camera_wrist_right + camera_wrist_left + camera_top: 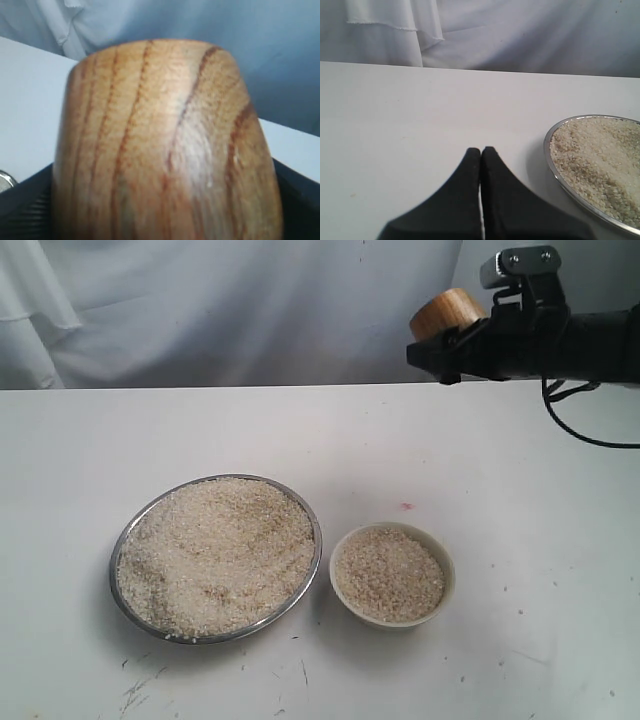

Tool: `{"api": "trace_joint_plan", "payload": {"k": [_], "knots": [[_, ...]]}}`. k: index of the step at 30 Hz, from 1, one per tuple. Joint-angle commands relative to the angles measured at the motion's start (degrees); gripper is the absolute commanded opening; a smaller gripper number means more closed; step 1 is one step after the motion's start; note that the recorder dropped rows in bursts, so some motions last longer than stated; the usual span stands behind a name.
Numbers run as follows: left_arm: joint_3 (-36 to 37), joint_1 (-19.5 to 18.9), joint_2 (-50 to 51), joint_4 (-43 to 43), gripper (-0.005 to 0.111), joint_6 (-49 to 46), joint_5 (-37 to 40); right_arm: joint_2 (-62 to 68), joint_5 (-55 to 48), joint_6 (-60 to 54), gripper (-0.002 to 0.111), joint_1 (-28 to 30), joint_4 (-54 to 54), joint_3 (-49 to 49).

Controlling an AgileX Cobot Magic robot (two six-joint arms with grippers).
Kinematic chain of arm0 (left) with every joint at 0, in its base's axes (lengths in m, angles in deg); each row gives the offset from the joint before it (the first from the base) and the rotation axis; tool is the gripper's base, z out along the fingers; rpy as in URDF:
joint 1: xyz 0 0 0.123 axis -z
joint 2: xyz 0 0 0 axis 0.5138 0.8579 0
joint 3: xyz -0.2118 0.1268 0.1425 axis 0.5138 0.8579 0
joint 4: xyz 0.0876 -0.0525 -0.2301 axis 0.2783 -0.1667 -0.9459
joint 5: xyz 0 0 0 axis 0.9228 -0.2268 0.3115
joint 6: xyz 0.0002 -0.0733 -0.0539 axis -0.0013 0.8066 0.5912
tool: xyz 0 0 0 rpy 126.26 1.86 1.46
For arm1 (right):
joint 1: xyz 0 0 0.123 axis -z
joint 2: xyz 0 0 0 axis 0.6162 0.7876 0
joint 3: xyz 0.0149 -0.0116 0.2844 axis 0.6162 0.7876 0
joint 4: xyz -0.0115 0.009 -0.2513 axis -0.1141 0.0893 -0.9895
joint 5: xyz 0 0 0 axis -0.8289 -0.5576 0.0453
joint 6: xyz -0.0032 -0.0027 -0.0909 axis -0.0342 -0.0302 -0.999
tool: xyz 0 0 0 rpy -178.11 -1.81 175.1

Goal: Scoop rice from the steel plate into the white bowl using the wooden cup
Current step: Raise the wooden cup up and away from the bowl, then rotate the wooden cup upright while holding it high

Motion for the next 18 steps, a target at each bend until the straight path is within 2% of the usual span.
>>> {"api": "trace_joint_plan", "payload": {"k": [1,5,18], "knots": [[0.28,0.16,-0.24,0.03,0.000,0.01,-0.37,-3.52,1.99,2.83,0.000,-1.00,0.87,-0.72],[0.28,0.16,-0.24,0.03,0.000,0.01,-0.37,-5.37,6.85,3.29,0.000,-2.83,0.87,-0.72],[0.28,0.16,-0.24,0.03,0.000,0.01,-0.37,-5.83,3.99,3.82,0.000,-3.93,0.87,-0.72]]}}
